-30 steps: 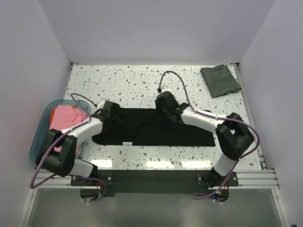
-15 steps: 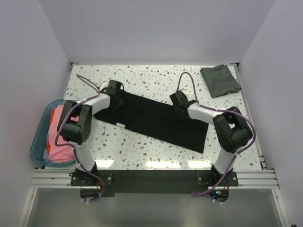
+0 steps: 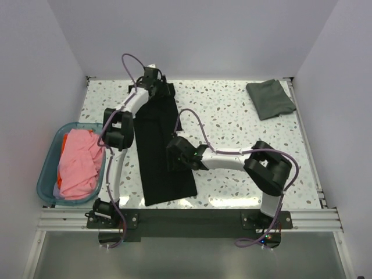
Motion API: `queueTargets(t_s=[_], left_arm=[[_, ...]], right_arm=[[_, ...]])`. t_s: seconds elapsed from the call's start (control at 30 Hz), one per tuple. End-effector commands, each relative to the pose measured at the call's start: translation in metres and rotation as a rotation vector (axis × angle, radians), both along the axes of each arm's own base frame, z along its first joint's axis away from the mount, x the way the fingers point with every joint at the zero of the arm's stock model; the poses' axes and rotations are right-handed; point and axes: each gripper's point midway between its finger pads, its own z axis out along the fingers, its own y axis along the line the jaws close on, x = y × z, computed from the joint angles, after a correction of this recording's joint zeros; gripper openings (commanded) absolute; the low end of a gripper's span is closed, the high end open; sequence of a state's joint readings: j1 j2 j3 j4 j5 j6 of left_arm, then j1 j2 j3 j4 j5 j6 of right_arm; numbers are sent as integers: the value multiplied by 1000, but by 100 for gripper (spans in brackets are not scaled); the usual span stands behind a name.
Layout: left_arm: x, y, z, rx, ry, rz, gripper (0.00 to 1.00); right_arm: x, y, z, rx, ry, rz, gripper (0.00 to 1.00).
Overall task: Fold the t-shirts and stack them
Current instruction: Fold the tshirt
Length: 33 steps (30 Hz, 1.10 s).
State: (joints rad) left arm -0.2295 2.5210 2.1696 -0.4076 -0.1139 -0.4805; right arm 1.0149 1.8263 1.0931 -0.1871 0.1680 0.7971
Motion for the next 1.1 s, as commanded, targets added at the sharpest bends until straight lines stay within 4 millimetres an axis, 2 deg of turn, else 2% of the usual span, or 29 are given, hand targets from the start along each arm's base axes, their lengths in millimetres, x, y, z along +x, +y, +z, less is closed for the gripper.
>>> queueTargets(t_s=[0.0,0.03,0.07,0.13,0.17,0.2,0.27,0.3,0.33,0.37,0.4,0.43,0.47,0.5,0.53,0.57,0.6,0.63,0.67,0.7,0.73,0.77,0.83,0.87,0.9,0.93,0.97,1.03,1.07], left_arm=[[19,-23,50,-75,-154,-192,89],[21,-25,65,-103,-188,-195,92],[22,-27,96,-120,-247,-203,93],[23,-29,128,-136,-316,-215,95],[21,-28,159,-143,-368,-216,95],[19,-28,173,-154,-388,-219,96],[5,-27,205,-189,-420,-198,96],[0,-23,213,-199,-428,-171,96],[-13,-20,243,-237,-465,-137,93],[-26,-14,222,-240,-399,-92,92],[-35,-4,218,-235,-372,-25,90],[-46,3,213,-262,-340,43,82],[-68,8,226,-271,-331,78,78],[-89,19,189,-237,-246,152,74],[-106,19,181,-256,-222,183,67],[-141,19,164,-249,-181,193,64],[-159,25,155,-229,-165,239,61],[-177,26,145,-249,-143,276,53],[-214,25,126,-243,-111,275,50],[-232,30,117,-229,-99,304,47],[-253,25,126,-268,-122,315,44],[-285,34,91,-219,-40,344,42],[-313,42,78,-212,-29,408,40],[-341,45,64,-188,10,405,40],[-352,49,60,-179,13,422,40],[-364,45,63,-214,1,424,41],[-382,52,48,-177,48,437,42],[-399,52,43,-189,60,458,42],[-412,59,38,-168,84,474,43]], right_arm=[[31,2,15,-2,-3,-57,63],[38,3,26,-4,-15,-56,63],[42,1,30,-20,-35,-41,64],[42,-5,41,-26,-63,-29,66],[41,-7,45,-29,-73,-14,68],[39,-10,47,-30,-76,-7,69],[32,-20,56,-32,-90,2,69],[31,-25,57,-34,-96,-4,69],[26,-35,59,-38,-98,-9,69],[23,-40,59,-50,-105,-8,68],[21,-44,59,-53,-105,-5,68],[12,-54,49,-74,-83,1,67],[7,-57,52,-61,-82,4,65],[3,-61,49,-64,-76,8,63],[-6,-70,37,-84,-56,11,61],[-12,-71,40,-69,-58,14,58],[-18,-73,36,-63,-44,25,57],[-25,-77,28,-62,-31,32,56],[-31,-75,29,-52,-30,50,55],[-37,-78,24,-62,-23,60,54],[-45,-77,23,-70,-24,79,54],[-50,-76,22,-72,-24,86,53],[-59,-78,19,-80,-28,98,53],[-66,-76,18,-81,-27,109,53],[-68,-77,17,-83,-28,107,53],[-72,-78,16,-82,-26,108,53],[-75,-78,15,-80,-24,110,53],[-78,-77,16,-75,-29,110,53],[-81,-75,16,-73,-32,115,53]])
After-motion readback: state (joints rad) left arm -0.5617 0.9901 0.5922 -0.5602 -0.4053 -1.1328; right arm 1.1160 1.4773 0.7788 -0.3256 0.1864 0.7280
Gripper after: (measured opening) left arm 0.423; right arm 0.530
